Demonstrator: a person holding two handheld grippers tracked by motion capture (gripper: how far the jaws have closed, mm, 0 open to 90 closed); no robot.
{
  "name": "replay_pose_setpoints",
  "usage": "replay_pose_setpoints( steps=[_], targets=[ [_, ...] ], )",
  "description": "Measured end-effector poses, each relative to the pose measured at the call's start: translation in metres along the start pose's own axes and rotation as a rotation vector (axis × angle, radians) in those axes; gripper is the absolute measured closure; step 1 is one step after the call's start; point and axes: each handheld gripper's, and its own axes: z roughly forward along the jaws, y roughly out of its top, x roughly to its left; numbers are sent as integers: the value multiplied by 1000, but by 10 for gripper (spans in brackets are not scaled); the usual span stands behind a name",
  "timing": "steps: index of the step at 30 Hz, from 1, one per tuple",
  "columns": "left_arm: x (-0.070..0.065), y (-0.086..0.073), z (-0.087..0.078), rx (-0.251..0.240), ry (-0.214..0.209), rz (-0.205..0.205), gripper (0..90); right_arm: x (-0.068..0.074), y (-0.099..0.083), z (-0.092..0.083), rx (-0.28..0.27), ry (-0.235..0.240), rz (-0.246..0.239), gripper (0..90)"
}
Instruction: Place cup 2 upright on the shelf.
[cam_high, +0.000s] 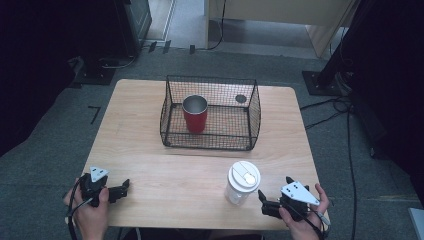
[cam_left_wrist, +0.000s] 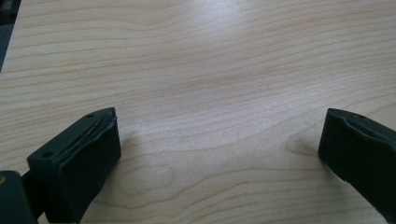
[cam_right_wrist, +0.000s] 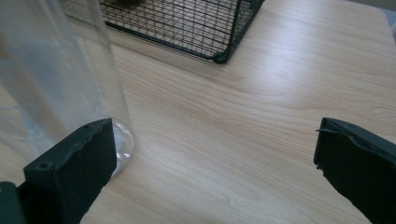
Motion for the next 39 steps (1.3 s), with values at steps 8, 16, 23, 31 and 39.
replay_pose_setpoints(
  steps=[8, 16, 23, 31, 39],
  targets=[
    [0, 0, 0, 0, 0, 0, 0, 9, 7, -10, -40, 42, 28, 0],
    [0, 0, 0, -1, 0, 0, 0, 22, 15, -17, -25, 106, 12, 0],
    [0, 0, 0, -1, 0, 0, 0, 37, 25, -17, -63, 165, 17, 0],
    [0, 0, 0, -1, 0, -1, 0, 51, 33, -10, -73, 179, 18, 0],
    [0, 0, 0, -1, 0, -1, 0, 64, 39, 1, -84, 197, 30, 0]
  ],
)
